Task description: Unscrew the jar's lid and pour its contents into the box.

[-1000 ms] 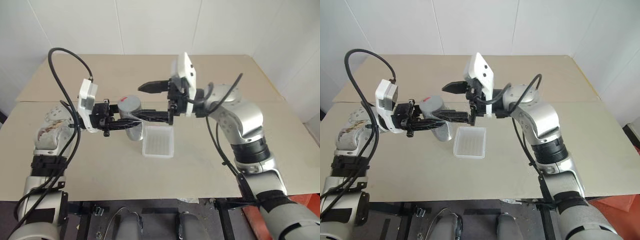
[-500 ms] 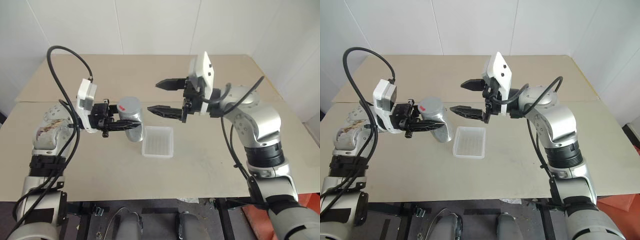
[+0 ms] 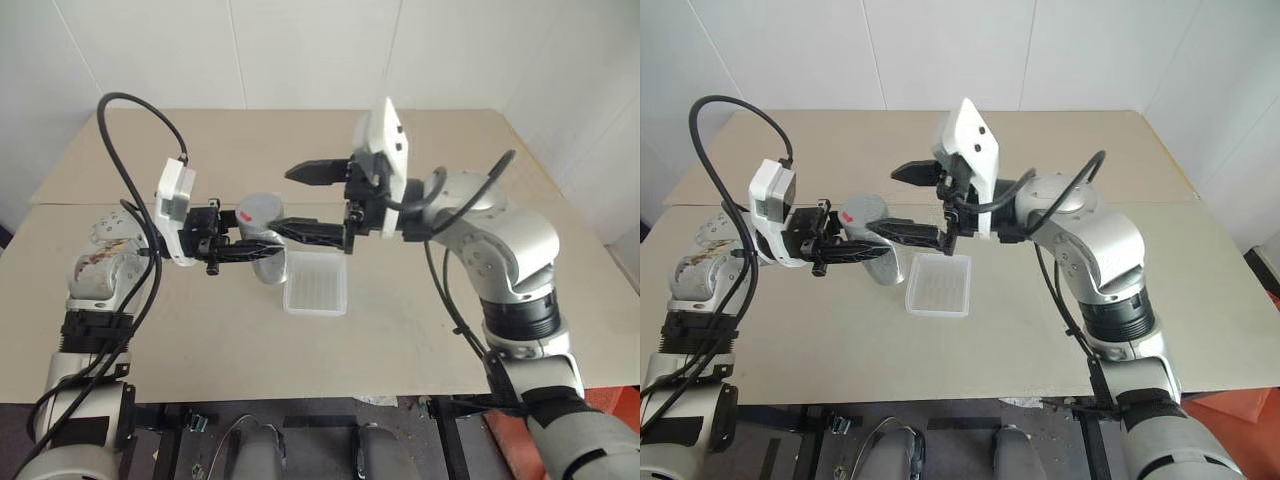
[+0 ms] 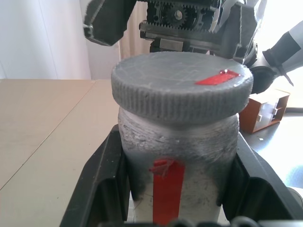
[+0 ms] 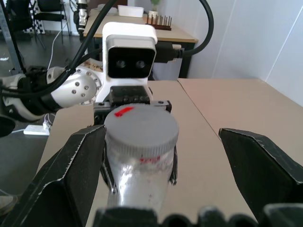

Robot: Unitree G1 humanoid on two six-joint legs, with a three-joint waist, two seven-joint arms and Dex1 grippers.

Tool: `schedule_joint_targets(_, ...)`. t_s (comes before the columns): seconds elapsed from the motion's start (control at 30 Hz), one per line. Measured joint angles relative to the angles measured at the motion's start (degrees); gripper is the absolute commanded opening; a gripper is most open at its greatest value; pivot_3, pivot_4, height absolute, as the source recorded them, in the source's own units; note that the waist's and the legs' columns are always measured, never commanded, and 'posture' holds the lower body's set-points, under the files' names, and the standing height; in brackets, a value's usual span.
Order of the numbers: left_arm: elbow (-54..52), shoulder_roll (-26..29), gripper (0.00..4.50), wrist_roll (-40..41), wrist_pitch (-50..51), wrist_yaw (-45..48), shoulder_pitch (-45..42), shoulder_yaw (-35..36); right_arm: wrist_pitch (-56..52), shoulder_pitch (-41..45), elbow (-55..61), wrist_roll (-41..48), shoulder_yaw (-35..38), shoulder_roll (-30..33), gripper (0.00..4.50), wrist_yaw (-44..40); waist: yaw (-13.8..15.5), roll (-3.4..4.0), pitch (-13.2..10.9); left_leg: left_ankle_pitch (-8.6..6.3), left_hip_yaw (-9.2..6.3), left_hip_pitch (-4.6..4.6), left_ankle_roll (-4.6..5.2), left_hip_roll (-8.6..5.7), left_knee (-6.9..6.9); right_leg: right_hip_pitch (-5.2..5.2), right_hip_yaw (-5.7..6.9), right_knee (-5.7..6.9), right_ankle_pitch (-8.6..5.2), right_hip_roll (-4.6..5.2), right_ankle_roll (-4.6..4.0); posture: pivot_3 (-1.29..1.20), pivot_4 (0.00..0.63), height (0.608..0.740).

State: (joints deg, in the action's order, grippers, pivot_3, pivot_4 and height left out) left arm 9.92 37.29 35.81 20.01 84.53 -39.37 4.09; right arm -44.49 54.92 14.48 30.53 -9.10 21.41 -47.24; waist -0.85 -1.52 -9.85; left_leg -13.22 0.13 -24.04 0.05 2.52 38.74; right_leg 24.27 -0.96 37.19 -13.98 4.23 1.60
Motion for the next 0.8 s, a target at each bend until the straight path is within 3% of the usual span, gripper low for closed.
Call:
schedule_joint_targets(0.53, 0.00, 0.00, 2.03, -0.04, -0.07, -0.04, 0.00, -0.05, -2.16, 2.44, -1.59, -0.83, -3.82, -2.91, 4.44, 2.40, -0.01, 0.00, 0.00, 0.00, 0.00, 0.00, 0.00, 0.01, 0.00, 0.00, 0.01, 0.00, 0.00, -0.01, 0.00, 0.00, 0.150, 0.740)
schedule_joint_targets(0.63, 0.00, 0.01, 2.03, -0.05, -0.07, -0.04, 0.00, -0.04, -2.16, 2.44, -1.63, -1.01, -3.90, -2.96, 3.91, 2.32, -0.01, 0.00, 0.00, 0.00, 0.00, 0.00, 0.00, 0.01, 0.00, 0.00, 0.01, 0.00, 0.00, -0.01, 0.00, 0.00, 0.150, 0.740)
schedule_joint_targets(0.73, -0.01, 0.09, 2.03, -0.07, -0.10, -0.17, 0.01, -0.02, -2.18, 2.45, -1.72, -0.99, -4.19, -3.09, 2.92, 2.03, -0.01, 0.00, 0.00, 0.00, 0.00, 0.00, 0.00, 0.01, 0.00, 0.01, 0.01, 0.01, 0.00, -0.01, 0.00, 0.00, 0.150, 0.740)
schedule_joint_targets(0.8, -0.01, 0.18, 2.03, -0.10, -0.10, -0.23, 0.17, 0.05, -2.19, 2.47, -1.91, -1.06, -4.21, -3.40, 2.73, 1.83, -0.01, 0.00, 0.00, 0.00, 0.00, 0.00, 0.00, 0.01, 0.00, 0.00, 0.01, 0.01, 0.00, -0.01, 0.00, 0.00, 0.150, 0.740)
